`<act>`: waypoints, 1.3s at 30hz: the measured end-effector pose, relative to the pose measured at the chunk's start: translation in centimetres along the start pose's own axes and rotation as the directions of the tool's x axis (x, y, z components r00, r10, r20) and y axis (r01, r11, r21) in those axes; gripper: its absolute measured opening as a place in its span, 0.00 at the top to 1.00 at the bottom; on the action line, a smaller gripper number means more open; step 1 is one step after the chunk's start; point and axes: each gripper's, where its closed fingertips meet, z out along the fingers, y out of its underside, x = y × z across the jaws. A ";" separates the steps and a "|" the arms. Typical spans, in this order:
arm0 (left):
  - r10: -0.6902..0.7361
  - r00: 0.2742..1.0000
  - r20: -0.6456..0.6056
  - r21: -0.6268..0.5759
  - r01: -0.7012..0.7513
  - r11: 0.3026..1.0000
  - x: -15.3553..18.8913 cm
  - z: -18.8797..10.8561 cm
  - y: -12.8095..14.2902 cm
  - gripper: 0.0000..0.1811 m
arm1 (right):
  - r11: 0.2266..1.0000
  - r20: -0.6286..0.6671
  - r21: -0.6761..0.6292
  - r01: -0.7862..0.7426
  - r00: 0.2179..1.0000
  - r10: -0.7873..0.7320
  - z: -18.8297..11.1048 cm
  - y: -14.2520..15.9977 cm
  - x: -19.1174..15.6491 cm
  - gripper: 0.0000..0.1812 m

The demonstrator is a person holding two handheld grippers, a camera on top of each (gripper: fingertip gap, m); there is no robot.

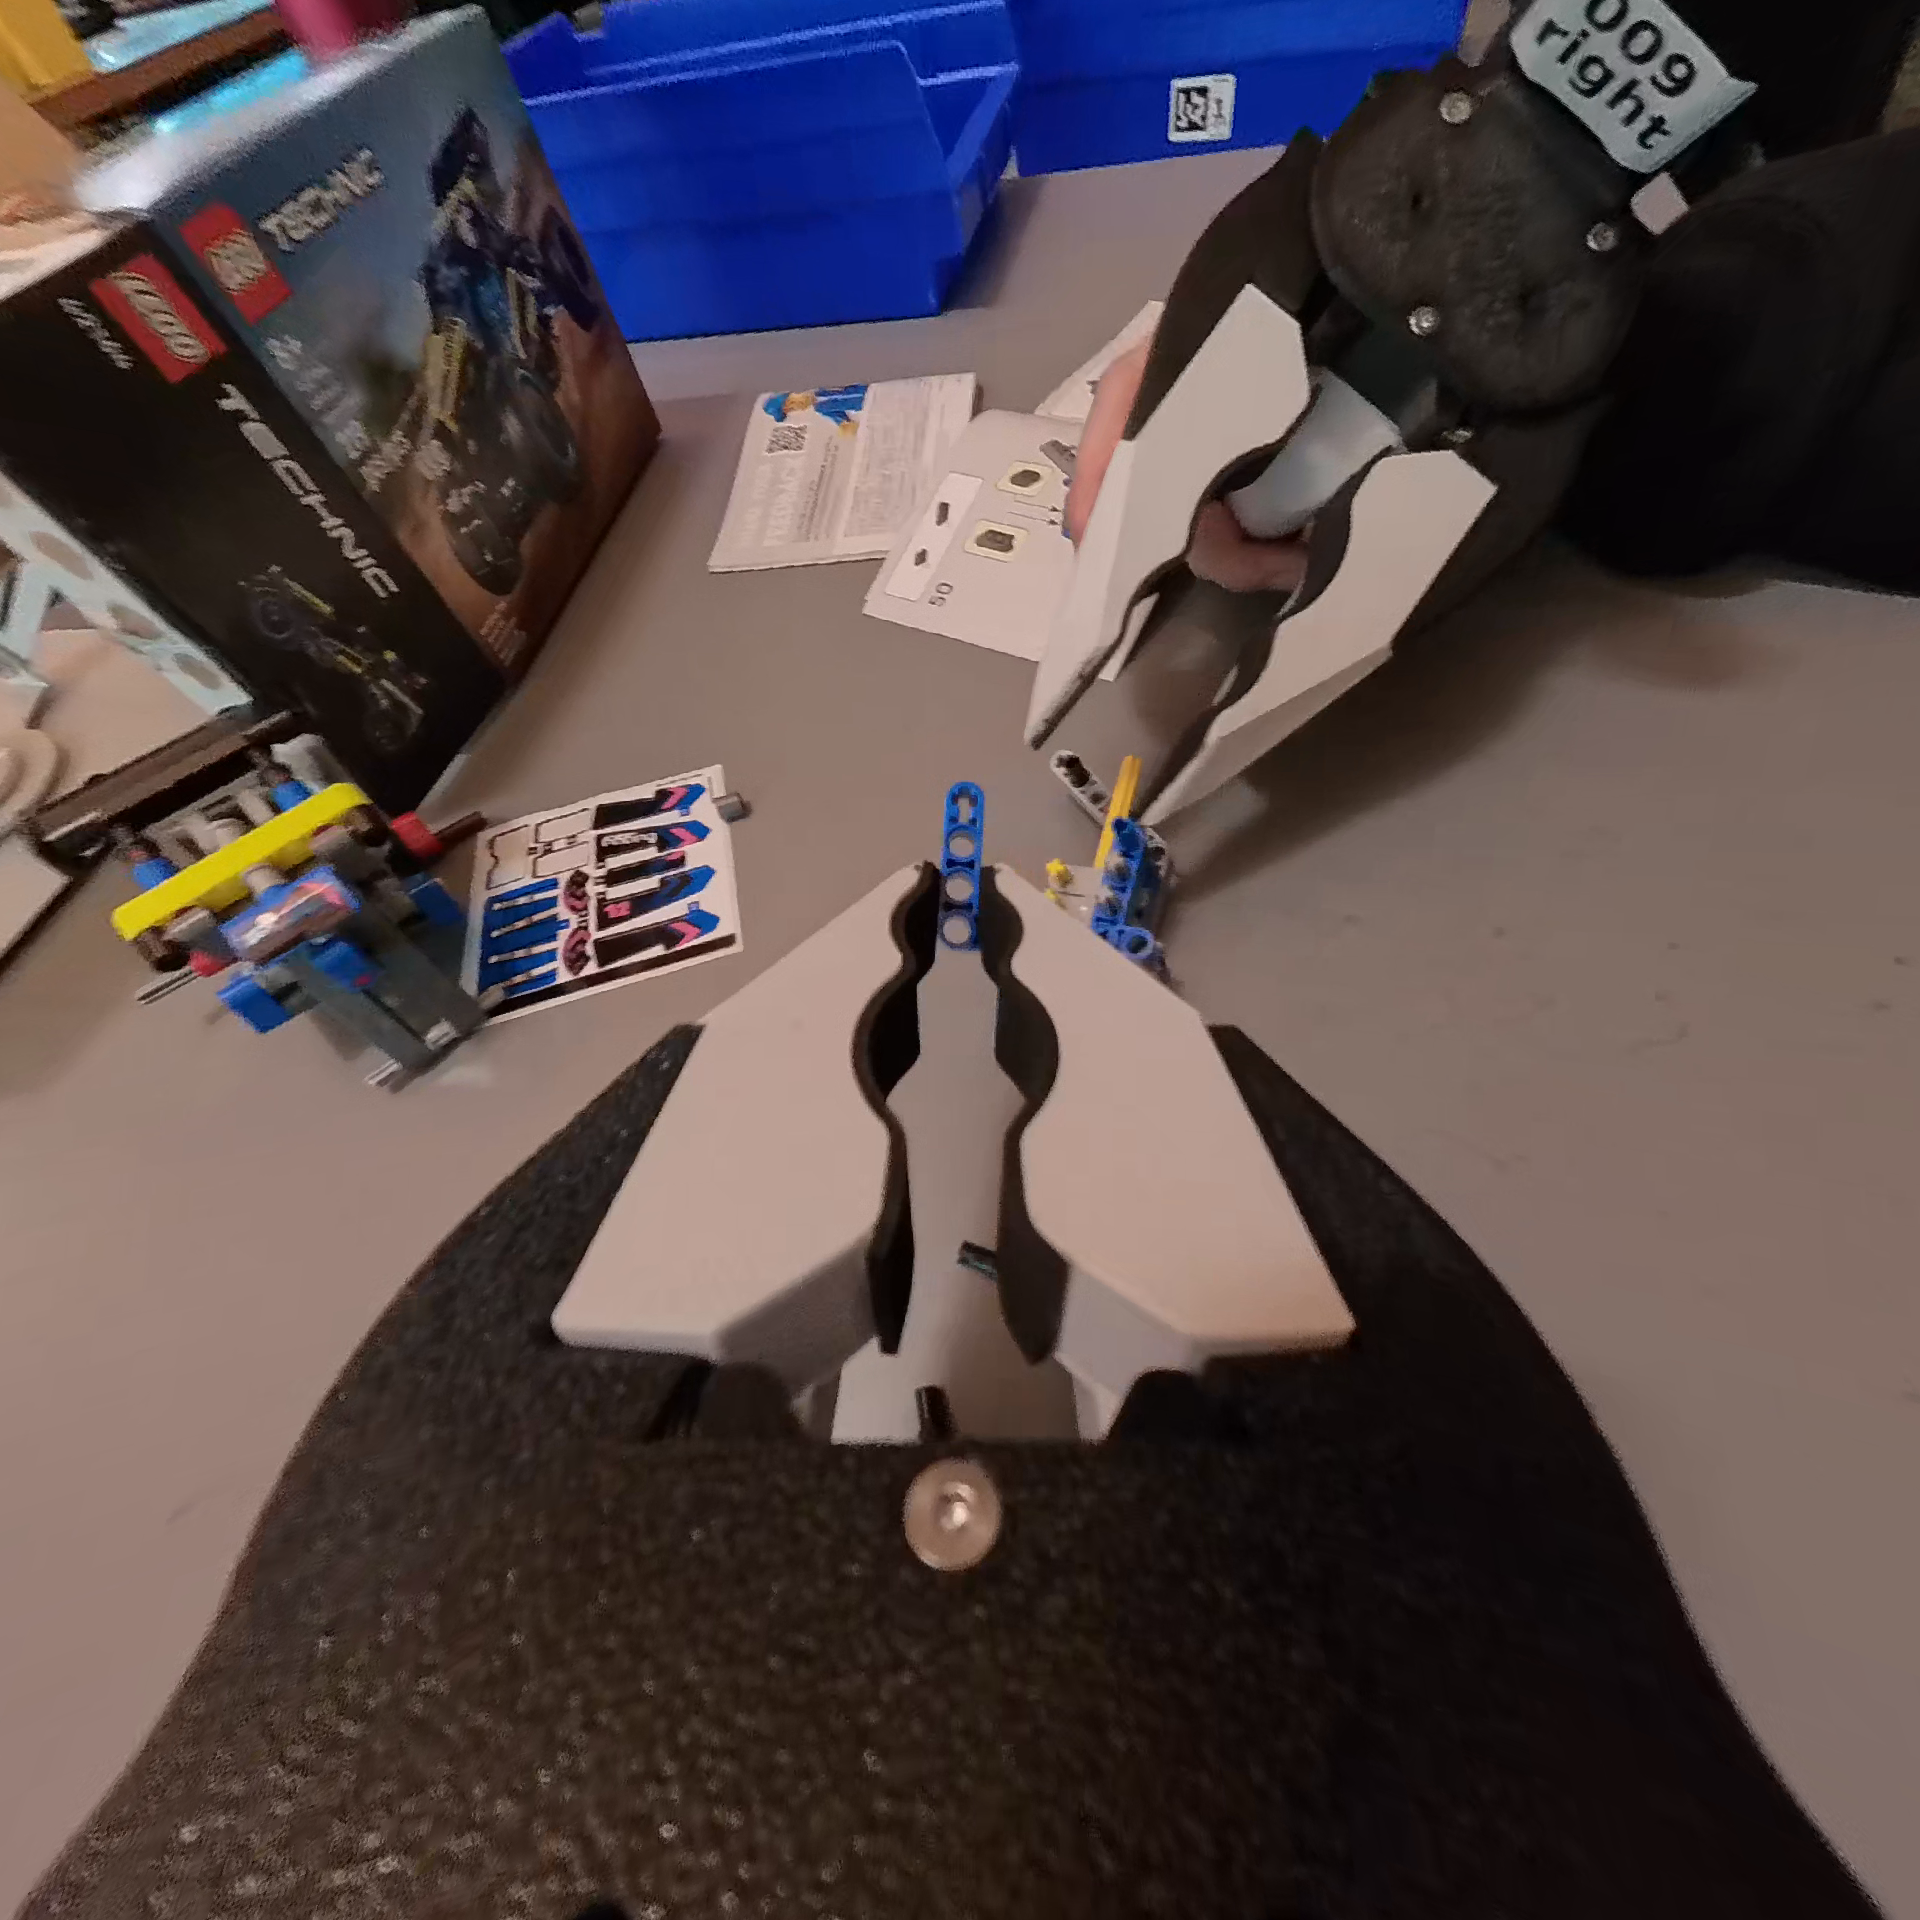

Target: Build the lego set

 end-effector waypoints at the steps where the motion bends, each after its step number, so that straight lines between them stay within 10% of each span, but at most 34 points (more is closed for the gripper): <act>1: -0.004 1.000 0.015 0.006 0.004 1.000 -0.3 -0.1 -0.1 0.98 | 1.000 0.011 0.015 -0.012 1.000 0.012 0.0 -0.2 -0.1 0.86; 27: 0.003 0.987 0.159 0.055 -0.012 0.998 -2.3 -0.5 -0.2 0.98 | 0.965 0.067 0.034 0.262 0.962 -0.264 0.6 -0.8 -3.1 0.98; 39: 0.228 0.965 0.127 -0.020 -0.227 0.974 -0.5 -0.4 -0.5 0.98 | 0.959 0.130 -0.019 0.282 0.952 -0.277 0.8 0.6 -3.9 1.00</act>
